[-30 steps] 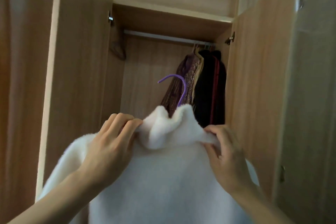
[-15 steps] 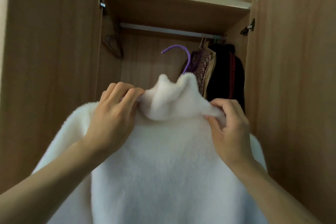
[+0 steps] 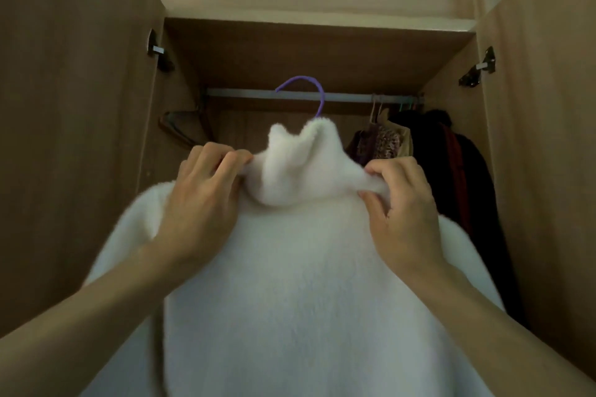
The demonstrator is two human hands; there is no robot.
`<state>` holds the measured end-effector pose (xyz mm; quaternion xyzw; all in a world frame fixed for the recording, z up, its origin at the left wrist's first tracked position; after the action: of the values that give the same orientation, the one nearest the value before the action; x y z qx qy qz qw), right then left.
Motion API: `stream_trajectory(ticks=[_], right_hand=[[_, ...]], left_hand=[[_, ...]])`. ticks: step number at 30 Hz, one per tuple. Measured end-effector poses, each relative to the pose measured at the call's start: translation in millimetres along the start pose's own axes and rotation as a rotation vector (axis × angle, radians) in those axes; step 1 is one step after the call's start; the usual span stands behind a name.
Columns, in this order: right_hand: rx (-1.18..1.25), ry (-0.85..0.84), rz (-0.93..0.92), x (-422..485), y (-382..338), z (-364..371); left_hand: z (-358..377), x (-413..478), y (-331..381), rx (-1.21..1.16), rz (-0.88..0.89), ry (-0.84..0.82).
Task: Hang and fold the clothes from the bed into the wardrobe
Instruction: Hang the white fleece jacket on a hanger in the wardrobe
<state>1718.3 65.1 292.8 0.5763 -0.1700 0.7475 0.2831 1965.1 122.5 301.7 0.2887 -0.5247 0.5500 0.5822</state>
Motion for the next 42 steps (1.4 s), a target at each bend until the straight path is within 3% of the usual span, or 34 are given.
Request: stream_trajectory(ticks=[14,23,26,33,42], right_hand=[[-0.114,0.13,-0.042,30,62,175],[-0.198,0.204,0.031,45,104,271],[-0.213,0.219,-0.004,55,110,293],[-0.183,0.21,-0.04,67,132,336],[-0.226,0.267,-0.181,73,202,346]], left_hand=[[160,6,-148,-0.03,0.048,0.164],[244,16,-214,-0.013,0.079,0.193],[265,21,-234,-0.013,0.015,0.2],[302,22,-262,0.016,-0.05,0.221],[381,26,-245,-0.036,0.035,0.262]])
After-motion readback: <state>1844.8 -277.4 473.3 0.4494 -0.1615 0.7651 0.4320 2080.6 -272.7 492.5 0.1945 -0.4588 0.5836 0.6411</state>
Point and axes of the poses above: each hand's wrist, its own x-axis towards the middle knuckle, its own z-axis out of the palm, y = z × x, the point moved 5 cm from there along x, towards the middle knuckle, and after that the axes turned 14 degrees about y, right-handed, at the moved point
